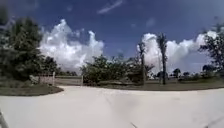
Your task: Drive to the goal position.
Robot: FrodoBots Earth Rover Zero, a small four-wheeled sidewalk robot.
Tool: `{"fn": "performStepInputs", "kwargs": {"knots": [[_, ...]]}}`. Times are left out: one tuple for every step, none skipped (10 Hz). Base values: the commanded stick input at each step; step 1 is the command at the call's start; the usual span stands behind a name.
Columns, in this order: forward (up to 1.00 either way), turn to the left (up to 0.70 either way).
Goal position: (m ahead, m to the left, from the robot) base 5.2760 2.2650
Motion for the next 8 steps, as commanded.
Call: {"fn": "performStepInputs", "kwargs": {"knots": [[0.85,0.00],[0.85,0.00],[0.85,0.00],[0.85,0.00],[0.85,0.00],[0.85,0.00],[0.85,0.00],[0.85,0.00]]}}
